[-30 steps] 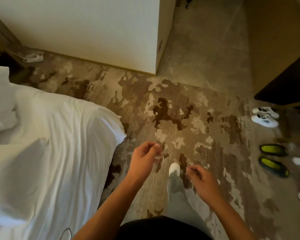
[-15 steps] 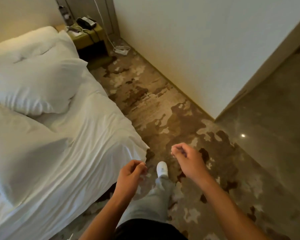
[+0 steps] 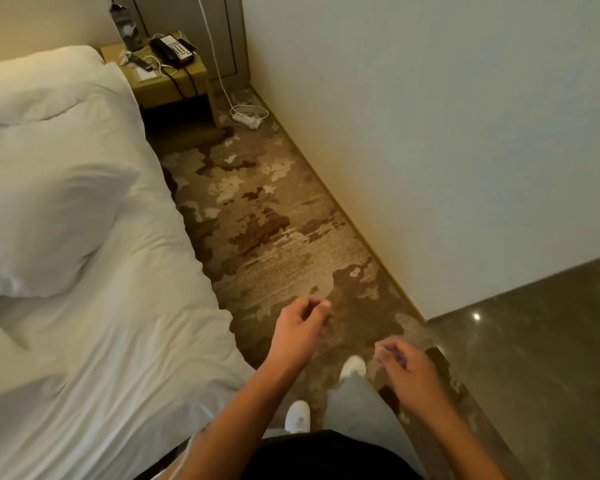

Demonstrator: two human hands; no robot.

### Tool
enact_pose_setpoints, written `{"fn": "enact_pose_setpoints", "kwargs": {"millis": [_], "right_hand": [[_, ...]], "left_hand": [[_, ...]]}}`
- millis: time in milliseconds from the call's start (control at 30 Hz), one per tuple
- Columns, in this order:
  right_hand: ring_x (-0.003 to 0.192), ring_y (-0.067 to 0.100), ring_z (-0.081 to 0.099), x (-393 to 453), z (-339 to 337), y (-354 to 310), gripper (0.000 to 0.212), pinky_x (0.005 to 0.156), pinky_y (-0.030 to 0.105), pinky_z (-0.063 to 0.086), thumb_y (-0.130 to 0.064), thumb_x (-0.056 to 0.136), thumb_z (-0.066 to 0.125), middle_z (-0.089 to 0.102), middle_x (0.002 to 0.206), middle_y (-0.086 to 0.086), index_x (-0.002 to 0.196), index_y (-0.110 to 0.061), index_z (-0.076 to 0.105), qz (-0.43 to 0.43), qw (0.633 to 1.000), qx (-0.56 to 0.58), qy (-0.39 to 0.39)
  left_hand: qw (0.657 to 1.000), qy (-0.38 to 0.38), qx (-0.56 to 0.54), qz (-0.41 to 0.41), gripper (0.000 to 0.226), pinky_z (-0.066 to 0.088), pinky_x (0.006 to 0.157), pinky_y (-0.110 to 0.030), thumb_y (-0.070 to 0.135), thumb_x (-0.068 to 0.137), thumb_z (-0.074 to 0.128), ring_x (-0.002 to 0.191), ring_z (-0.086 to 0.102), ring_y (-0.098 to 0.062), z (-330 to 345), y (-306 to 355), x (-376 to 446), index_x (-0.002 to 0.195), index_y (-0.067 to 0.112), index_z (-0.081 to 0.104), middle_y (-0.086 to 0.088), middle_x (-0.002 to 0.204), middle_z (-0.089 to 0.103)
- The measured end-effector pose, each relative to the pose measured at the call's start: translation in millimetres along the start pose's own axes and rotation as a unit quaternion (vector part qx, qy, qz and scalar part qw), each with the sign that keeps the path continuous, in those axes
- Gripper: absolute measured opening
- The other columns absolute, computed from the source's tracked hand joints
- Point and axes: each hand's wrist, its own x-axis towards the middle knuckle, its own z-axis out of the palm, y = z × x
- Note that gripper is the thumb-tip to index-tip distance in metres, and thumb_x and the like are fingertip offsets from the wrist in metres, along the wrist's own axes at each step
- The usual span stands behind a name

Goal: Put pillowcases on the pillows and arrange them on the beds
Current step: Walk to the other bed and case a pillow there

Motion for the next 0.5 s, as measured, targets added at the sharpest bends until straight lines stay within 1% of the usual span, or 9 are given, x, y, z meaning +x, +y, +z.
{"fn": "enact_pose_setpoints", "kwargs": {"millis": [67,133,167,267,300,367,400,433,500], "right_hand": [[0.089,0.005,0.072,57.7,-13.1,-21.6,0.007,0.082,0.030,0.060,-0.033,0.101,0.065,0.077,0.092,-0.012,0.099,-0.033,0.072,-0.007,1.000,-0.009,-0.016],[0.086,-0.001,0.071,119.6,-21.2,-50.0,0.008,0.076,0.023,0.058,-0.037,0.101,0.064,0.076,0.090,-0.020,0.098,-0.037,0.071,-0.022,0.999,-0.024,-0.043],[0.086,-0.002,0.071,151.6,-23.8,-66.0,0.008,0.074,0.022,0.057,-0.038,0.101,0.063,0.075,0.090,-0.020,0.097,-0.038,0.071,-0.033,0.997,-0.034,-0.056],[0.089,0.003,0.071,242.6,-27.8,-125.5,0.010,0.079,0.024,0.056,-0.038,0.102,0.062,0.076,0.092,-0.012,0.098,-0.036,0.071,-0.073,0.990,-0.059,-0.101],[0.089,0.003,0.070,269.2,-27.0,-149.3,0.011,0.077,0.024,0.055,-0.040,0.102,0.061,0.074,0.093,-0.013,0.098,-0.037,0.070,-0.089,0.986,-0.075,-0.121],[0.085,-0.002,0.066,318.8,-20.8,-200.0,0.011,0.070,0.020,0.050,-0.043,0.102,0.060,0.072,0.092,-0.016,0.096,-0.039,0.068,-0.134,0.971,-0.116,-0.162],[0.083,-0.004,0.065,341.0,-15.9,-226.0,0.011,0.068,0.018,0.048,-0.044,0.102,0.060,0.071,0.090,-0.018,0.096,-0.040,0.068,-0.158,0.961,-0.135,-0.182],[0.084,-0.005,0.064,361.3,-9.9,-251.9,0.011,0.067,0.017,0.048,-0.044,0.102,0.060,0.070,0.090,-0.019,0.096,-0.041,0.068,-0.178,0.951,-0.149,-0.203],[0.088,-0.001,0.065,397.5,5.4,-302.2,0.011,0.071,0.019,0.050,-0.045,0.102,0.059,0.070,0.094,-0.018,0.098,-0.041,0.068,-0.208,0.930,-0.173,-0.247]], "left_hand": [[0.999,0.022,-0.022,0.004,0.015,0.060,0.080,-0.039,0.028,0.101,0.060,0.090,0.074,-0.019,3.9,26.6,50.6,0.100,0.020,0.073,-0.002,0.092,0.078],[0.998,0.047,-0.031,0.012,0.015,0.061,0.080,-0.039,0.028,0.101,0.060,0.089,0.075,-0.016,0.1,46.5,99.3,0.100,0.022,0.073,0.000,0.092,0.077],[0.998,0.062,-0.032,0.013,0.014,0.062,0.081,-0.039,0.028,0.101,0.060,0.088,0.075,-0.014,-4.3,54.8,122.0,0.101,0.023,0.073,0.002,0.092,0.077],[0.992,0.126,-0.025,-0.008,0.013,0.063,0.085,-0.042,0.029,0.101,0.060,0.089,0.074,-0.012,-23.2,76.6,180.7,0.101,0.025,0.073,0.005,0.092,0.077],[0.988,0.152,-0.029,-0.022,0.014,0.063,0.085,-0.044,0.029,0.101,0.060,0.089,0.074,-0.013,-30.8,82.6,196.3,0.099,0.026,0.073,0.005,0.091,0.077],[0.974,0.211,-0.059,-0.054,0.015,0.062,0.086,-0.048,0.029,0.100,0.061,0.090,0.074,-0.017,-47.4,92.3,223.0,0.096,0.025,0.074,0.003,0.090,0.077],[0.967,0.236,-0.075,-0.067,0.016,0.062,0.086,-0.047,0.029,0.100,0.061,0.091,0.074,-0.018,-55.8,96.4,234.5,0.094,0.026,0.075,0.002,0.090,0.077],[0.959,0.260,-0.088,-0.076,0.017,0.062,0.086,-0.046,0.029,0.100,0.061,0.090,0.074,-0.019,-64.0,100.0,245.4,0.092,0.026,0.075,0.001,0.089,0.077],[0.941,0.304,-0.118,-0.089,0.017,0.062,0.085,-0.045,0.028,0.100,0.061,0.090,0.074,-0.020,-79.7,106.2,265.7,0.092,0.025,0.076,-0.001,0.089,0.077]]}}
